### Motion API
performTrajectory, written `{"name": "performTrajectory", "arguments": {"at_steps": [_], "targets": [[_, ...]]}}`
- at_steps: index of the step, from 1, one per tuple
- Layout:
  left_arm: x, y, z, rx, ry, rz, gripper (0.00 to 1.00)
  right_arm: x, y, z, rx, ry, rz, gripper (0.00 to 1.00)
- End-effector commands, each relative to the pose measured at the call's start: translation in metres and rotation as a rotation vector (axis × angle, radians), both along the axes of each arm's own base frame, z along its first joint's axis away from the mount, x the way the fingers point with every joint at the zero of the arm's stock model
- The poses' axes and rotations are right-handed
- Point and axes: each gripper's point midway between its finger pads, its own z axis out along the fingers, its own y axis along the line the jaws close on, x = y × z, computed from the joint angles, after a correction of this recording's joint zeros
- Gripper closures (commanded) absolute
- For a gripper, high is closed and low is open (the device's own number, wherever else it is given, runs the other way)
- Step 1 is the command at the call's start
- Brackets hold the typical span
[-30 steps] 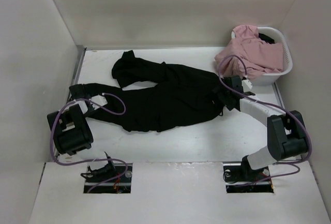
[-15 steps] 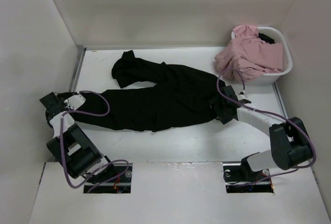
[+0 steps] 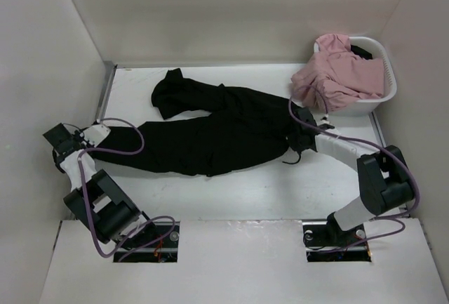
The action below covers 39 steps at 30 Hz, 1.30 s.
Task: Fold and stack the trousers
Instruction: Flatten the trousers out
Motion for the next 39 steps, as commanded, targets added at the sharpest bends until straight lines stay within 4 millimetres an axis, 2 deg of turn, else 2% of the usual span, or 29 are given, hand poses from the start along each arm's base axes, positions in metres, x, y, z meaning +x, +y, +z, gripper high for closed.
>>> {"name": "performTrajectory", "arguments": {"at_steps": [1, 4, 6, 7, 9, 10, 12, 13, 15, 16, 18, 20, 22, 26, 28, 31, 33, 36, 39], "targets": [[0.041, 0.015, 0.069, 0.038, -0.200, -0.023, 0.95, 0.055, -0.013, 0.090, -0.074, -0.248, 0.045, 1.00], [0.086, 0.004, 0.138, 0.045, -0.376, -0.055, 0.95, 0.110, -0.020, 0.197, -0.167, -0.448, 0.177, 1.00], [0.117, -0.005, 0.196, 0.050, -0.531, -0.064, 0.95, 0.139, -0.020, 0.280, -0.211, -0.593, 0.257, 1.00], [0.128, -0.007, 0.230, 0.052, -0.622, -0.055, 0.95, 0.148, -0.022, 0.324, -0.230, -0.664, 0.279, 1.00], [0.141, -0.012, 0.299, 0.062, -0.808, -0.042, 0.95, 0.147, -0.027, 0.403, -0.261, -0.791, 0.301, 1.00], [0.141, -0.014, 0.331, 0.065, -0.893, -0.036, 0.95, 0.139, -0.029, 0.434, -0.268, -0.845, 0.305, 1.00], [0.136, -0.018, 0.378, 0.068, -1.012, -0.032, 0.94, 0.118, -0.028, 0.472, -0.263, -0.921, 0.327, 1.00], [0.131, -0.020, 0.394, 0.065, -1.046, -0.033, 0.94, 0.107, -0.027, 0.479, -0.253, -0.939, 0.338, 1.00], [0.121, -0.020, 0.408, 0.082, -1.060, -0.036, 0.94, 0.089, -0.026, 0.471, -0.232, -0.931, 0.352, 1.00], [0.114, -0.021, 0.410, 0.096, -1.051, -0.042, 0.94, 0.081, -0.027, 0.458, -0.219, -0.913, 0.353, 1.00], [0.104, -0.024, 0.396, 0.100, -1.002, -0.070, 0.93, 0.065, -0.028, 0.427, -0.180, -0.880, 0.339, 1.00], [0.094, -0.026, 0.373, 0.109, -0.931, -0.095, 0.93, 0.044, -0.032, 0.393, -0.133, -0.850, 0.310, 1.00], [0.078, -0.030, 0.337, 0.125, -0.826, -0.128, 0.93, 0.023, -0.045, 0.354, -0.103, -0.805, 0.265, 1.00], [0.049, -0.026, 0.270, 0.118, -0.655, -0.131, 0.93, -0.030, -0.051, 0.280, -0.035, -0.696, 0.235, 1.00], [0.035, -0.023, 0.220, 0.061, -0.539, -0.117, 0.93, -0.055, -0.052, 0.241, -0.001, -0.624, 0.211, 1.00], [0.017, -0.036, 0.141, 0.000, -0.339, -0.158, 0.91, -0.083, -0.055, 0.188, 0.037, -0.512, 0.169, 1.00], [0.003, -0.042, 0.101, -0.020, -0.236, -0.166, 0.89, -0.097, -0.058, 0.164, 0.047, -0.463, 0.150, 1.00], [-0.009, -0.048, 0.067, -0.034, -0.154, -0.176, 0.87, -0.119, -0.068, 0.139, 0.038, -0.403, 0.100, 0.98], [-0.022, -0.049, 0.052, -0.035, -0.113, -0.169, 0.85, -0.140, -0.075, 0.121, 0.048, -0.362, 0.050, 0.97]]}}
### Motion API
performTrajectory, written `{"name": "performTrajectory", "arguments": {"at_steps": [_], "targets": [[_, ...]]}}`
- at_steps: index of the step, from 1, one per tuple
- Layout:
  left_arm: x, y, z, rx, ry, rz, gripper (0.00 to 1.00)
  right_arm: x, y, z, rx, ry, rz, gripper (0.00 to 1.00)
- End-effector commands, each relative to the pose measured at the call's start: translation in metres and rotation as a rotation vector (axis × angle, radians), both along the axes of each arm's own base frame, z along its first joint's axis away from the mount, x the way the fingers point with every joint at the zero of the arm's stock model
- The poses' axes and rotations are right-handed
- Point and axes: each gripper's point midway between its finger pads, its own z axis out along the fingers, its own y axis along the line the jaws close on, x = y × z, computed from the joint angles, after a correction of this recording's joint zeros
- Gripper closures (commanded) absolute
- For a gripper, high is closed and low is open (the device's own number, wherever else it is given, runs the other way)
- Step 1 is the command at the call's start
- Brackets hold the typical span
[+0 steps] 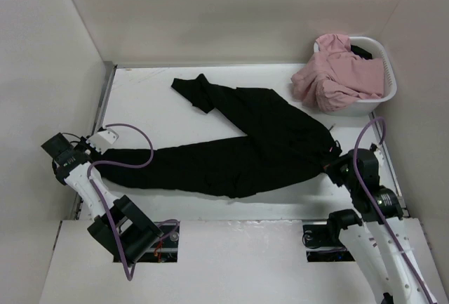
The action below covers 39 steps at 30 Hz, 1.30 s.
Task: Fold and stack the trousers
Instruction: Flatten the trousers out, then fold the trousers
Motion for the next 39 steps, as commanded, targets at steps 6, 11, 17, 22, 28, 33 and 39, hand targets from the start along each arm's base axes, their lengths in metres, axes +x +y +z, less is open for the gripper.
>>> {"name": "performTrajectory", "arguments": {"at_steps": [6, 11, 17, 22, 28, 33, 39], "targets": [[-0.026, -0.010, 0.000, 0.068, 0.107, -0.088, 0.61, -0.042, -0.025, -0.035, 0.019, 0.108, -0.174, 0.66], [-0.030, -0.001, 0.022, 0.075, 0.106, -0.089, 0.30, -0.054, -0.049, -0.010, -0.064, 0.086, -0.253, 0.00], [0.083, -0.056, 0.080, -0.061, -0.094, -0.162, 0.22, -0.007, -0.053, 0.049, -0.228, -0.026, -0.193, 0.00], [0.208, -0.164, 0.071, -0.238, -0.098, -0.194, 0.22, 0.064, -0.042, 0.055, -0.295, -0.057, -0.122, 0.00], [0.325, -0.219, 0.027, -0.510, -0.060, 0.016, 0.23, 0.123, -0.059, 0.021, -0.226, -0.018, -0.214, 0.00], [0.366, -0.250, -0.010, -0.709, -0.028, 0.027, 0.22, 0.147, -0.064, -0.018, -0.208, 0.095, -0.233, 0.00], [0.390, -0.271, -0.056, -0.742, -0.033, -0.001, 0.22, 0.167, -0.065, -0.061, -0.160, 0.230, -0.250, 0.00]]}}
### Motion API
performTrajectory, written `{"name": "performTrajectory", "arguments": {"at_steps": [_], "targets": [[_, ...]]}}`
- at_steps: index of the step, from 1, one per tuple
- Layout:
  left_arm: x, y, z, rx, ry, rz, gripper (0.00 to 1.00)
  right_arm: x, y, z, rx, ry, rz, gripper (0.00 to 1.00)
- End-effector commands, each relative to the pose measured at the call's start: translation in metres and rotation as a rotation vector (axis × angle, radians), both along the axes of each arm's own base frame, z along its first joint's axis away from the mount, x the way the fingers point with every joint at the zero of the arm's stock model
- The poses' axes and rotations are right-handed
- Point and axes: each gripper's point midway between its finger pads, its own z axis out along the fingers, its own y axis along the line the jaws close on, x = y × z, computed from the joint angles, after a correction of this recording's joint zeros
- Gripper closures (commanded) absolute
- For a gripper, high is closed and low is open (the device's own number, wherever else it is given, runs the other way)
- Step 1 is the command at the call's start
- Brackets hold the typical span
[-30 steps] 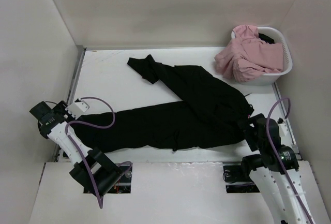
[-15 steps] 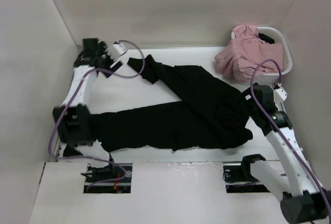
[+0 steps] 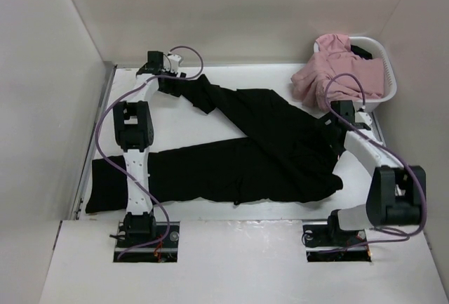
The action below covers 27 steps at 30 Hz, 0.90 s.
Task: Fold and stack the trousers
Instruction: Fold the trousers
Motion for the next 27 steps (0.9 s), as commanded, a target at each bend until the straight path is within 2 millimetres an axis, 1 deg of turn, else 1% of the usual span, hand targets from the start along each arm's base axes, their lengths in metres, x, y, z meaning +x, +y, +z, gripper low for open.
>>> {"name": "performTrajectory", "arguments": {"at_steps": [1, 4, 6, 8, 10, 11, 12, 14, 15, 16, 17, 18, 20, 21, 22, 24, 25, 26, 27], "targets": [[0.035, -0.023, 0.041, -0.090, -0.160, 0.007, 0.21, 0.037, 0.003, 0.014, 0.053, -0.083, -0.034, 0.00], [0.044, -0.026, 0.037, -0.086, -0.198, -0.010, 0.21, 0.043, 0.004, -0.001, 0.084, -0.045, -0.077, 0.00], [0.046, -0.028, 0.029, -0.077, -0.201, -0.030, 0.23, 0.044, 0.007, -0.009, 0.115, -0.021, -0.104, 0.00], [0.046, -0.033, 0.018, -0.062, -0.194, -0.057, 0.26, 0.043, 0.008, -0.015, 0.130, -0.004, -0.128, 0.00], [0.044, -0.040, 0.004, -0.046, -0.177, -0.088, 0.35, 0.038, 0.005, -0.021, 0.124, 0.008, -0.150, 0.00], [0.042, -0.043, 0.000, -0.042, -0.171, -0.096, 0.39, 0.035, 0.005, -0.024, 0.121, 0.015, -0.152, 0.03], [0.039, -0.046, -0.006, -0.038, -0.157, -0.106, 0.48, 0.034, 0.005, -0.026, 0.123, 0.018, -0.152, 0.09], [0.033, -0.052, -0.013, -0.032, -0.146, -0.126, 0.74, 0.030, 0.007, -0.032, 0.133, 0.028, -0.153, 0.26], [0.031, -0.051, -0.015, -0.022, -0.142, -0.126, 0.85, 0.029, 0.008, -0.034, 0.140, 0.031, -0.149, 0.39], [0.028, -0.049, -0.015, -0.013, -0.139, -0.119, 0.94, 0.028, 0.009, -0.035, 0.146, 0.029, -0.147, 0.49], [0.027, -0.041, -0.013, 0.004, -0.139, -0.095, 0.99, 0.027, 0.010, -0.037, 0.147, 0.029, -0.146, 0.59], [0.025, -0.031, -0.009, 0.016, -0.142, -0.063, 1.00, 0.025, 0.010, -0.037, 0.150, 0.031, -0.145, 0.69], [0.020, 0.001, 0.005, 0.028, -0.166, 0.005, 1.00, 0.020, 0.010, -0.039, 0.151, 0.037, -0.145, 0.87], [0.017, 0.019, 0.012, 0.033, -0.177, 0.042, 1.00, 0.016, 0.011, -0.039, 0.149, 0.041, -0.140, 0.94], [0.013, 0.039, 0.020, 0.041, -0.185, 0.080, 1.00, 0.012, 0.011, -0.038, 0.148, 0.042, -0.135, 0.97], [0.003, 0.073, 0.040, 0.051, -0.205, 0.140, 1.00, 0.003, 0.010, -0.033, 0.132, 0.036, -0.124, 1.00], [-0.001, 0.085, 0.050, 0.049, -0.214, 0.157, 1.00, -0.001, 0.010, -0.030, 0.125, 0.031, -0.116, 1.00], [-0.004, 0.091, 0.062, 0.052, -0.227, 0.162, 1.00, -0.007, 0.009, -0.028, 0.118, 0.030, -0.111, 1.00], [-0.006, 0.093, 0.073, 0.056, -0.241, 0.158, 1.00, -0.011, 0.009, -0.025, 0.115, 0.024, -0.108, 1.00]]}}
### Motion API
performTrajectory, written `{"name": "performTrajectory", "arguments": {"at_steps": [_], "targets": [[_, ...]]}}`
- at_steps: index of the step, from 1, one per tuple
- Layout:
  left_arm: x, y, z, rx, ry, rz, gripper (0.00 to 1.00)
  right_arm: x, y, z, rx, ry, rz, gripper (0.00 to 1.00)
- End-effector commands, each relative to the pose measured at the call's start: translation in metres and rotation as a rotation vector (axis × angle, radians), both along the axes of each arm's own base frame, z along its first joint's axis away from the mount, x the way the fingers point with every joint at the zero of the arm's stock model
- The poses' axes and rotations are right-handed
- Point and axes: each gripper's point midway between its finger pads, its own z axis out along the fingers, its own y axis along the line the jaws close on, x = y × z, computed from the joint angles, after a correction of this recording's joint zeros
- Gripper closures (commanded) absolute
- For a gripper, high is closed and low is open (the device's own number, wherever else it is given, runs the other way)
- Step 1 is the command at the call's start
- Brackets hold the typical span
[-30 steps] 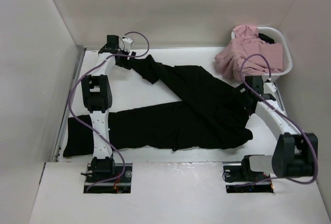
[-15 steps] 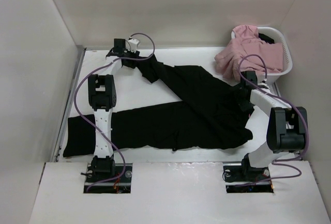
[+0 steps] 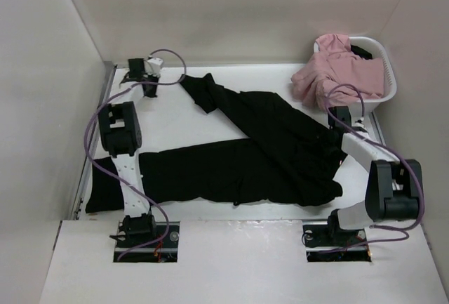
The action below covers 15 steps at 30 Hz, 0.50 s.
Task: Fold and stack the trousers
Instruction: Fold the trousers
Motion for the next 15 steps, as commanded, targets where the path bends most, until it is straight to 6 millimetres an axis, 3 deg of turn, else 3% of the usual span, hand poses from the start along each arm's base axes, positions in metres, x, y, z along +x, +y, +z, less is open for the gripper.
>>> {"name": "performTrajectory", "arguments": {"at_steps": [1, 3, 5, 7, 11, 15], "targets": [[0.000, 0.039, 0.093, 0.034, -0.155, 0.061, 0.99, -0.009, -0.003, 0.022, -0.033, -0.053, 0.017, 1.00], [0.001, 0.025, 0.111, 0.026, -0.183, 0.017, 0.89, -0.015, -0.005, 0.030, -0.047, -0.068, 0.026, 0.99], [0.008, -0.004, 0.118, -0.005, -0.211, -0.059, 0.59, -0.013, -0.003, 0.035, -0.065, -0.081, 0.078, 0.92], [0.017, -0.037, 0.111, -0.060, -0.217, -0.143, 0.35, -0.010, 0.004, 0.036, -0.089, -0.080, 0.137, 0.90], [0.041, -0.088, 0.081, -0.195, -0.175, -0.188, 0.29, -0.003, 0.016, 0.038, -0.101, -0.078, 0.186, 0.90], [0.067, -0.108, 0.068, -0.311, -0.164, -0.116, 0.27, 0.005, 0.028, 0.043, -0.121, -0.079, 0.245, 0.90]]}}
